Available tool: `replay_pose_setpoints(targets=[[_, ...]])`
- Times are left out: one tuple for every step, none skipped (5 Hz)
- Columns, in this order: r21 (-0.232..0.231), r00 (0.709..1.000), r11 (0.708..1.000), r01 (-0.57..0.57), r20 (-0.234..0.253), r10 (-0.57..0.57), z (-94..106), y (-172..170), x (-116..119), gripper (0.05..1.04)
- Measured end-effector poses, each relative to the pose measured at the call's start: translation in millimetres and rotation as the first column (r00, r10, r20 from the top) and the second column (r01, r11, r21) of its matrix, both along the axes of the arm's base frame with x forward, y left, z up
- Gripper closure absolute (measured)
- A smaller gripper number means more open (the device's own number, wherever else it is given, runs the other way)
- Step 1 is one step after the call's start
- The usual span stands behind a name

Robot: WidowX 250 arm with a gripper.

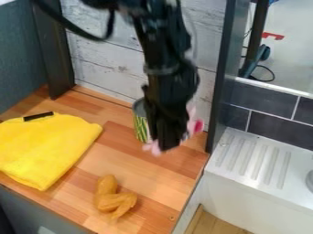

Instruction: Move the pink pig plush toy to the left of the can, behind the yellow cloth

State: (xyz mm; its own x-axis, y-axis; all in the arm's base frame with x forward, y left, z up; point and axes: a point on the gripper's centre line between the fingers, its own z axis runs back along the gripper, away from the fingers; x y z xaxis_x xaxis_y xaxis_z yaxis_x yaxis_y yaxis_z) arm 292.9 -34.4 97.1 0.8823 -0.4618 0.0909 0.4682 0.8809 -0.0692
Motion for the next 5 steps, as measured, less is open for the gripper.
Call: replay_pose_setpoints(targets=[[-0.020,0.989,0.991,-0.132,0.067,0.133,26.7,16,5,0.779],[-0.147,0.916,0.921,-0.361,0.127,0.379,60.4,54,17,0.779],[-0.372,0.765,0.741,-0.559,0.114,0.634,85.1,114,35,0.779],[-0.410,0.579,0.550,-0.728,0.061,0.813,75.2,154,62,0.779],[-0.327,0.341,0.333,-0.885,0.032,0.939,56.5,185,72,0.779]])
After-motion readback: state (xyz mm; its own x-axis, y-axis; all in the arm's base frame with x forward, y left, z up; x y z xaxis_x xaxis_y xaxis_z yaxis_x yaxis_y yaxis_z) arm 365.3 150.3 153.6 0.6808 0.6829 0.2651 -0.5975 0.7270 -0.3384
